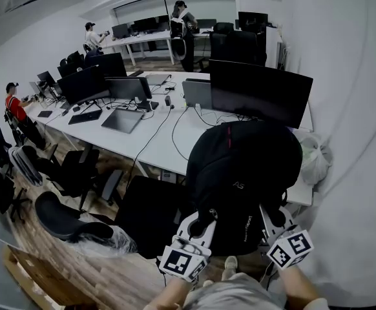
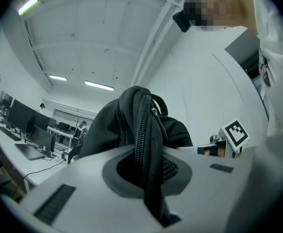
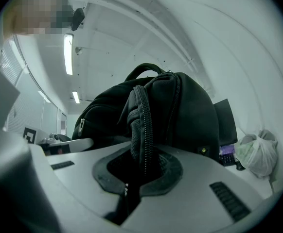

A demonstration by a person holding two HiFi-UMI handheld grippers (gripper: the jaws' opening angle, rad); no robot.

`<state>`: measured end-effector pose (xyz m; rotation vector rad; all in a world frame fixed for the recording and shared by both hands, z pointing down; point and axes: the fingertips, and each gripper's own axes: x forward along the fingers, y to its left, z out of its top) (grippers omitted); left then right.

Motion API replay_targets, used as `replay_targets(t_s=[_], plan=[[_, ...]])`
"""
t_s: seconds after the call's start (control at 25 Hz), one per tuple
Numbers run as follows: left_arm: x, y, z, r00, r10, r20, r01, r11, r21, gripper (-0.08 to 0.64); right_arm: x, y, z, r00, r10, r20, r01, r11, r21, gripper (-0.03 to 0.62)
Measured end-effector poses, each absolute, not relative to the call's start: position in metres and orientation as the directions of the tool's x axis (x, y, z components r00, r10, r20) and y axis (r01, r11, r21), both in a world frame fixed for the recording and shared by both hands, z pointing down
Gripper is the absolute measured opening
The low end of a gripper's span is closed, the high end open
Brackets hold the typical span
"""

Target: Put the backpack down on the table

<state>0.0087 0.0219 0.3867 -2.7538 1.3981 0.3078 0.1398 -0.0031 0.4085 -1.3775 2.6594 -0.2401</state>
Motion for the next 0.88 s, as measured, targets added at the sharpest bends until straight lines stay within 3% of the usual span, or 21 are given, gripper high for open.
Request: replay_targets(t_s=[0.88], plan=[[0.019,-0.094,0.378,0.443,-0.874,-0.202,-0.889,-0.457,0.029,0.012,0.146,-0.134,0.398,-0.701,-0.708,-0.086,-0.686,0.702,-0.191,0.022]])
